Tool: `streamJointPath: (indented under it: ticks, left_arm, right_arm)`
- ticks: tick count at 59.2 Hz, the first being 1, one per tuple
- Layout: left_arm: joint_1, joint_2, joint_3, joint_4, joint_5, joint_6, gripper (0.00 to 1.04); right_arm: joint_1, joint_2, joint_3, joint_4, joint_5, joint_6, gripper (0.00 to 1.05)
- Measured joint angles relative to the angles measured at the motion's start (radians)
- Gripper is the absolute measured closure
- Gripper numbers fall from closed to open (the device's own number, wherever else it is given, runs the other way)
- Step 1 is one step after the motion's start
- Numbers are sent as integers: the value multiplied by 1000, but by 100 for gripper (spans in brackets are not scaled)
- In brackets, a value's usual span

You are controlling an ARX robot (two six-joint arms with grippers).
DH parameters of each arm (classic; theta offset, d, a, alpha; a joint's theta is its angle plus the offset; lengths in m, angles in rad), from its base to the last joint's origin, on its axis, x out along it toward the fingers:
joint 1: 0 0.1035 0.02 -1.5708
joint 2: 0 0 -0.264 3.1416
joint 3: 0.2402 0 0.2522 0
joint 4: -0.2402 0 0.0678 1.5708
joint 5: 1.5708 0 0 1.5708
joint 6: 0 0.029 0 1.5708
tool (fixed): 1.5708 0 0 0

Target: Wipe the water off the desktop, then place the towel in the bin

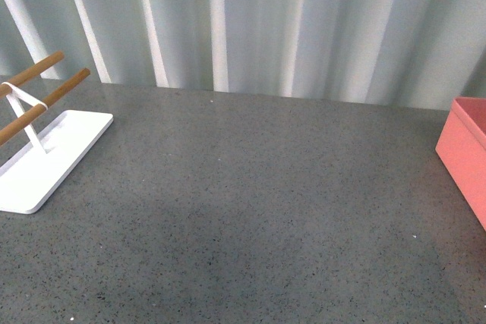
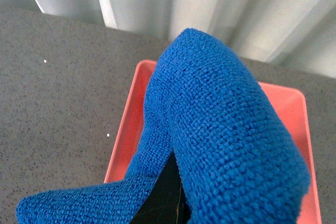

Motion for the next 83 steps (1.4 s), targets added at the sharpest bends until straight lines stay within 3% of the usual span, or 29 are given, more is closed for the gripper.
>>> streamJointPath:
  ticks: [14,25,34,41,62,70,83]
  left_arm:
    - [0,0,0,0,0,0,7]
    - [0,0,0,0,0,0,7]
    - [0,0,0,0,0,0,7]
    - [0,0,0,0,0,0,7]
    - [0,0,0,0,0,0,7]
    - [0,0,0,0,0,0,7]
    - [0,0,0,0,0,0,7]
  right_arm:
    - [-85,184,2,-34,62,-28,100]
    - [-122,257,34,-125,92,-128,100]
    - [-142,323,74,-146,190,-256,99]
    - [-153,349,77,-150,207,-313,78]
    - [-146,349,84,-170,188,-314,26]
    - [-135,332,89,-216,115,-282,6]
    - [-123,267,121,-271,-10,-194,7]
